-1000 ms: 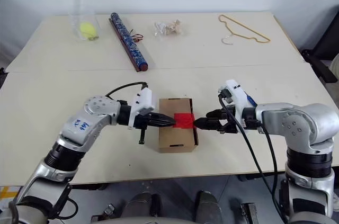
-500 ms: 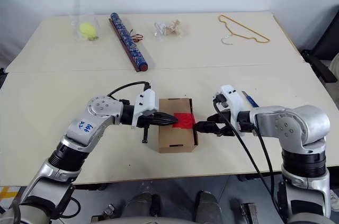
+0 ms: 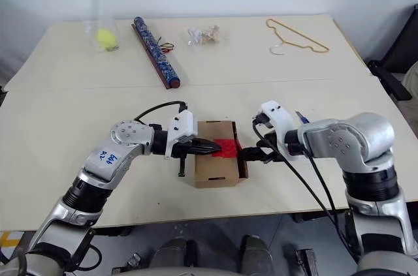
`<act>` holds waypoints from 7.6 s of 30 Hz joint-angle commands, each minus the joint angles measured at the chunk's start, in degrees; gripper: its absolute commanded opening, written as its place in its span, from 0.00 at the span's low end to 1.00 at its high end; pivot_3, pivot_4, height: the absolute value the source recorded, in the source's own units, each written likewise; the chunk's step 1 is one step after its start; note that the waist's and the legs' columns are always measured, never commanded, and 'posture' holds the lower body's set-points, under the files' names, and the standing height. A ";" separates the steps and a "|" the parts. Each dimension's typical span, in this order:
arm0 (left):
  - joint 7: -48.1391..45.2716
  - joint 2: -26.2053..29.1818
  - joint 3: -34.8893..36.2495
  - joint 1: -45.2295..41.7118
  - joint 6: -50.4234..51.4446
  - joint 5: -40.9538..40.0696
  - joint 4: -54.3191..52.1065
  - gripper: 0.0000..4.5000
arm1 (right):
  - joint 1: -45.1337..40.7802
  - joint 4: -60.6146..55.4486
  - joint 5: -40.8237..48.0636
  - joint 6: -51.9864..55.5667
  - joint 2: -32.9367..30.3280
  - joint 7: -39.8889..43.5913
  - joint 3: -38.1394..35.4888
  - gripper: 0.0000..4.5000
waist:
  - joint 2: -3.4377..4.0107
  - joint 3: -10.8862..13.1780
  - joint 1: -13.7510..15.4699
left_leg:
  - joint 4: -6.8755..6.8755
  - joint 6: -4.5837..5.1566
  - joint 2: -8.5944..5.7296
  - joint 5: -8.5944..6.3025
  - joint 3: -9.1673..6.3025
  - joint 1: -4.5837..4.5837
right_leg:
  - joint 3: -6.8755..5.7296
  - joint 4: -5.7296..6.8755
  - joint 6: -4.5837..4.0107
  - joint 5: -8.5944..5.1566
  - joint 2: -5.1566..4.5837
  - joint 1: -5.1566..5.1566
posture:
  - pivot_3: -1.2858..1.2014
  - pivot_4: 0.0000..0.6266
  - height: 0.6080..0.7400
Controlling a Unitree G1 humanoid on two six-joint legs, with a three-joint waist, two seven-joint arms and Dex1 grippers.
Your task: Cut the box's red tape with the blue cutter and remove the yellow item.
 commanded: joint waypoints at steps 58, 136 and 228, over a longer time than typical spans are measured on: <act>6.83 0.22 -9.14 2.09 8.64 7.98 2.20 0.00 | 4.57 8.65 -8.82 0.27 -1.84 -5.91 -0.74 0.99 | -0.14 -1.33 1.21 | 0.08 0.33 -0.07 -0.18 -0.07 0.15 | -0.10 -0.50 0.04 0.17 -0.10 0.51 | 0.52 0.24 1.00; 9.50 -11.91 -14.68 -5.29 10.05 12.32 13.63 0.00 | 1.52 14.19 -10.34 -1.35 -3.85 0.82 -10.26 0.99 | 0.32 -1.93 1.03 | -0.17 0.70 -0.18 -0.39 -0.22 0.03 | -0.53 -1.90 0.05 0.48 -0.25 0.92 | 0.52 0.24 1.00; 6.63 -8.08 -2.50 0.15 -1.04 8.01 8.36 0.00 | -8.36 42.49 -31.43 -34.30 1.18 48.14 5.75 0.00 | 0.65 -1.65 -2.69 | -0.54 0.26 0.19 -0.25 0.25 0.94 | -0.58 -1.07 0.03 0.63 -0.23 0.83 | 0.52 0.24 1.00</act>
